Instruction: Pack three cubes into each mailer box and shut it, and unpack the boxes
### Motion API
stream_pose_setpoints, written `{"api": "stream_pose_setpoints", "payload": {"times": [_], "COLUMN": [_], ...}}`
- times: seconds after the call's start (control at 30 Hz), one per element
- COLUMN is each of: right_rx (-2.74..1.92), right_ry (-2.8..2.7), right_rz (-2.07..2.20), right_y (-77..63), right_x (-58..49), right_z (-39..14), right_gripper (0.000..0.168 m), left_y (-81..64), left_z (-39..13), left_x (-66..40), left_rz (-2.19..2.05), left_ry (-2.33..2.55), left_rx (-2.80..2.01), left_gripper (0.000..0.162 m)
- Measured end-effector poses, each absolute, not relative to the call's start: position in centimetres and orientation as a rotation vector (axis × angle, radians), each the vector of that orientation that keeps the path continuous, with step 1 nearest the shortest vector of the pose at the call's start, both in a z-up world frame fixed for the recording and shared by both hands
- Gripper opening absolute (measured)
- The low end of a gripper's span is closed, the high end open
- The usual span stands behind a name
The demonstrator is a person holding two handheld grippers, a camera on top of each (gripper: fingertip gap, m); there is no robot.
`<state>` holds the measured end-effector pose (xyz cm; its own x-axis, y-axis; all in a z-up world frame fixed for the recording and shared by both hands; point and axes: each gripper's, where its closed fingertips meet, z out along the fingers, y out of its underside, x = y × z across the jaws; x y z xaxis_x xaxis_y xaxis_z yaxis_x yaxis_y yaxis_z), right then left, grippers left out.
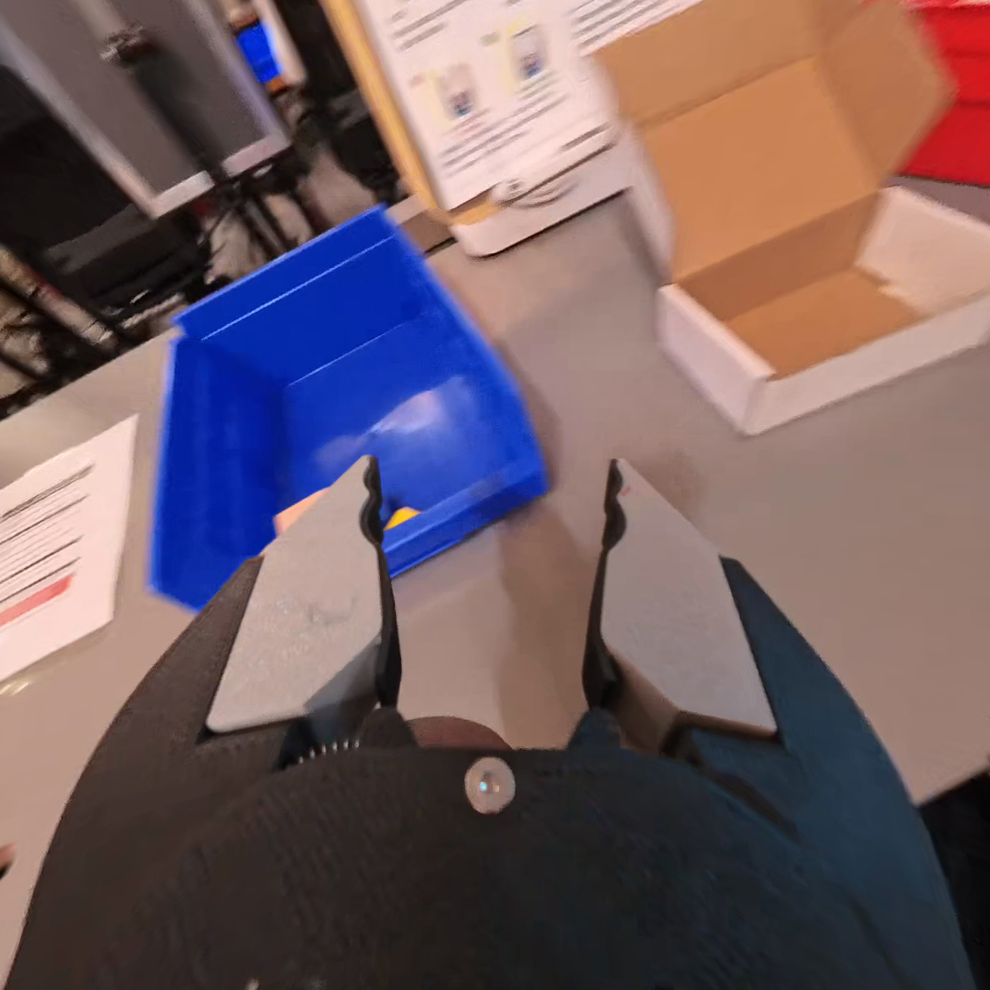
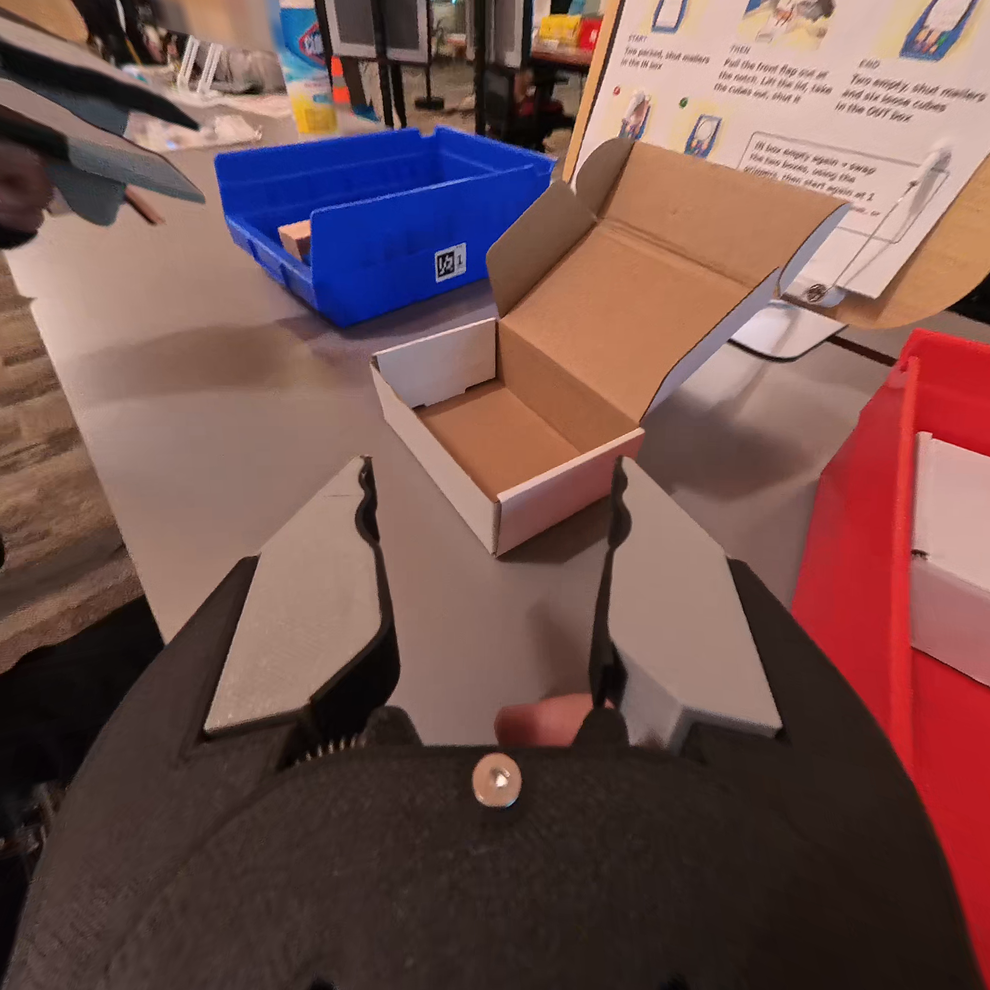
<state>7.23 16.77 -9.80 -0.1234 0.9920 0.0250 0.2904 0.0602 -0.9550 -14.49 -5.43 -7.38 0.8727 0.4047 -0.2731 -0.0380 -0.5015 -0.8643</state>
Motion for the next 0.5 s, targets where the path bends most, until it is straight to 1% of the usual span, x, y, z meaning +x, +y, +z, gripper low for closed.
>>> {"api": "stream_pose_setpoints", "payload": {"times": [0.03, 0.1, 0.17, 0.3, 0.37, 0.4, 0.5], "right_rx": [-1.322, -1.298, -1.294, -1.271, -1.265, -1.263, -1.258], "right_ry": [-1.513, -1.506, -1.545, -1.58, -1.575, -1.572, -1.552], "right_rz": [1.119, 1.148, 1.148, 1.131, 1.133, 1.144, 1.177], "right_y": [16.8, 16.4, 15.9, 15.5, 15.6, 15.6, 15.6], "right_x": [7.1, 6.5, 5.8, 5.5, 5.7, 5.9, 6.5], "right_z": [-9.7, -9.7, -10.1, -10.1, -9.7, -9.4, -8.4], "right_gripper": [0.085, 0.084, 0.085, 0.085, 0.085, 0.084, 0.084], "left_y": [-6.5, -7.9, -8.4, -8.1, -7.6, -7.5, -7.7], "left_z": [-7.3, -7.6, -8.0, -10.5, -11.9, -12.6, -14.9], "left_x": [-16.4, -20.0, -23.2, -27.4, -28.3, -28.5, -29.0], "left_rz": [0.576, 0.656, 0.713, 0.607, 0.523, 0.483, 0.461], "left_ry": [-0.299, -0.317, -0.346, -0.457, -0.5, -0.518, -0.602], "left_rx": [-2.061, -2.161, -2.257, -2.468, -2.547, -2.593, -2.73], "left_gripper": [0.077, 0.077, 0.077, 0.077, 0.064, 0.061, 0.066]}}
